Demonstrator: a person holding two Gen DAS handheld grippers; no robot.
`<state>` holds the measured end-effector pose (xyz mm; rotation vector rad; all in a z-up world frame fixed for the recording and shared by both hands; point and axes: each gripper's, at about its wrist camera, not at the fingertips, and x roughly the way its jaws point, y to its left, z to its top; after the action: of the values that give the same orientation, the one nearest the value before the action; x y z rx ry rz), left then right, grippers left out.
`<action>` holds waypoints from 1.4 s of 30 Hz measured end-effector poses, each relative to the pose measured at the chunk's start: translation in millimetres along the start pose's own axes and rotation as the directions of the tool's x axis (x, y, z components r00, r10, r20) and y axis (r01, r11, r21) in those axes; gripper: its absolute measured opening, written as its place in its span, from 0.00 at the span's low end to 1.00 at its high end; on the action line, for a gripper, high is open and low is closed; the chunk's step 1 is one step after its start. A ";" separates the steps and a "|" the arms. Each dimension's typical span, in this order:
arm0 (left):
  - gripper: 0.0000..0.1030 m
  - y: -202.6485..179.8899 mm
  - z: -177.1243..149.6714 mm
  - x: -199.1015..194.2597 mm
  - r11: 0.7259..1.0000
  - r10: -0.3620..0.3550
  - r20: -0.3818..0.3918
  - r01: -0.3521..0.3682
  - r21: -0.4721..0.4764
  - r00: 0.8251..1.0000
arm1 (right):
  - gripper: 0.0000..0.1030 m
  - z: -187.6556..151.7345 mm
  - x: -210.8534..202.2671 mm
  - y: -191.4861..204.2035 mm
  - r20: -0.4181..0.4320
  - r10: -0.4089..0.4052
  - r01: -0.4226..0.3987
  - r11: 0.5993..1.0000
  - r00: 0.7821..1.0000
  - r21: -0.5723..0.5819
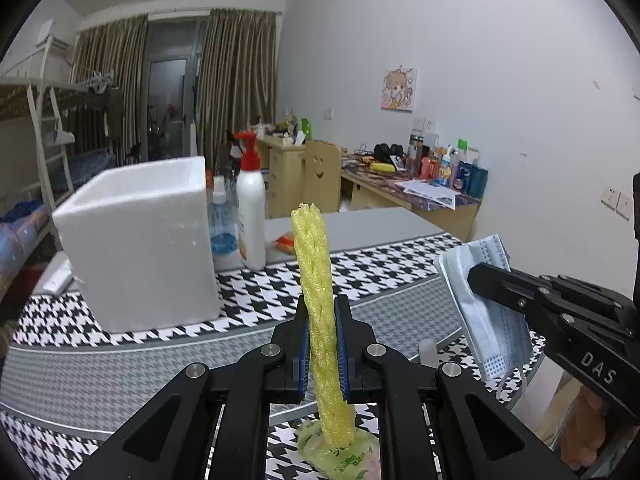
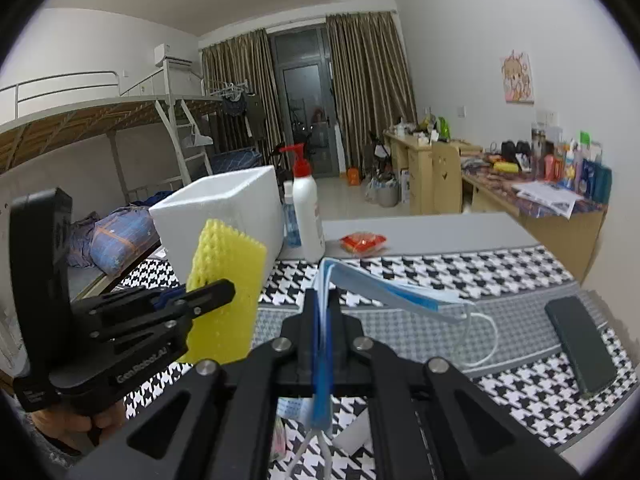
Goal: Organize soft objects
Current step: 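Lift and carry the foam net and mask with both grippers over the foam box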
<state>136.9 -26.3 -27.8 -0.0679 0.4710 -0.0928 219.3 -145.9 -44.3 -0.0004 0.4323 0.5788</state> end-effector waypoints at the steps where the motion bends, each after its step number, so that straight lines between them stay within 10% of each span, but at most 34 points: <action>1: 0.12 -1.1 2.0 -3.1 1.000 0.005 0.010 -0.005 0.012 1.000 | 0.05 2.6 -1.4 1.0 0.008 -0.004 0.004 1.000 1.000 -0.005; 42: 0.12 41.6 79.6 -28.1 0.985 0.143 0.184 -0.158 0.070 0.972 | 0.05 73.7 13.7 37.2 0.134 -0.073 0.080 0.996 0.988 -0.045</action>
<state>151.3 21.5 52.0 0.0424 0.2910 0.0425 239.0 -98.6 21.8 -0.0263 0.2876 0.5107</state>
